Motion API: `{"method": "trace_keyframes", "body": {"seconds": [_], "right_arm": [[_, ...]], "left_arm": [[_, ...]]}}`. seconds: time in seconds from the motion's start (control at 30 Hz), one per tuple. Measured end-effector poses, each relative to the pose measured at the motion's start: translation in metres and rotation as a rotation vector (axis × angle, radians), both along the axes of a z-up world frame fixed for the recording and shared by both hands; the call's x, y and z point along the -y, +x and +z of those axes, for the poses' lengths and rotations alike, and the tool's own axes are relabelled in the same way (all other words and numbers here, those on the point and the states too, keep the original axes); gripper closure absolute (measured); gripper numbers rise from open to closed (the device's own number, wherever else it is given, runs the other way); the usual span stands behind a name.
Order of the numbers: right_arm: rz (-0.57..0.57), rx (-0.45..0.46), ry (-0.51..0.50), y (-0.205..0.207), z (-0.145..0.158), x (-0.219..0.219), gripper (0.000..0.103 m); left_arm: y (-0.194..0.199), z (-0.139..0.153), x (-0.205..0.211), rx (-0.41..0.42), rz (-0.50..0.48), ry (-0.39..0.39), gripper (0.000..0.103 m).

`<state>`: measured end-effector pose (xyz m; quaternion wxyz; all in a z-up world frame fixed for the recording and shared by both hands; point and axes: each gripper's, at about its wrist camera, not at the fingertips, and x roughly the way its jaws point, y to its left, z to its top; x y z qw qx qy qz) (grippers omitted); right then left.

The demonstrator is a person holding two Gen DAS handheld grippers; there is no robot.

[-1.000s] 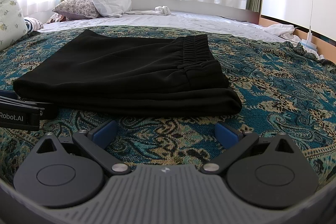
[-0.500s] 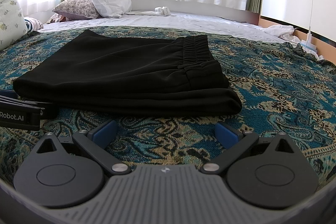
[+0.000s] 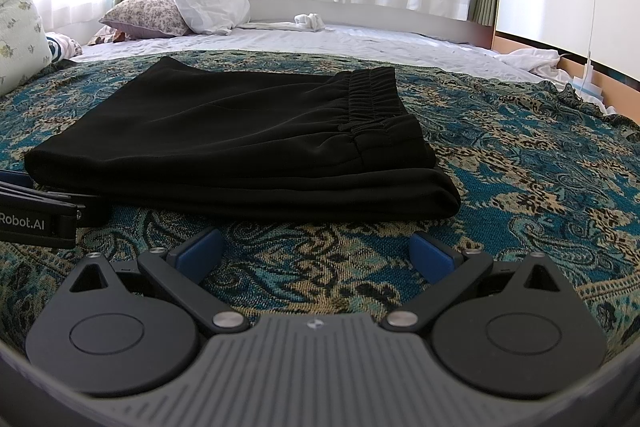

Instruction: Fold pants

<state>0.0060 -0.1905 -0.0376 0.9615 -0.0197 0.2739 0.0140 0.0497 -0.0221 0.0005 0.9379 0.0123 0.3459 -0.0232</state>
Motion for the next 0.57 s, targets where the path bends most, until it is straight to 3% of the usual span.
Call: {"method": "trace_keyframes", "body": {"seconds": [0.57], "right_arm": [[0.0,0.001,-0.001,-0.0003,-0.0006,-0.0001,0.0]], "left_arm": [[0.0001,0.0,-0.0002,0.002,-0.006,0.0,0.0]]}}
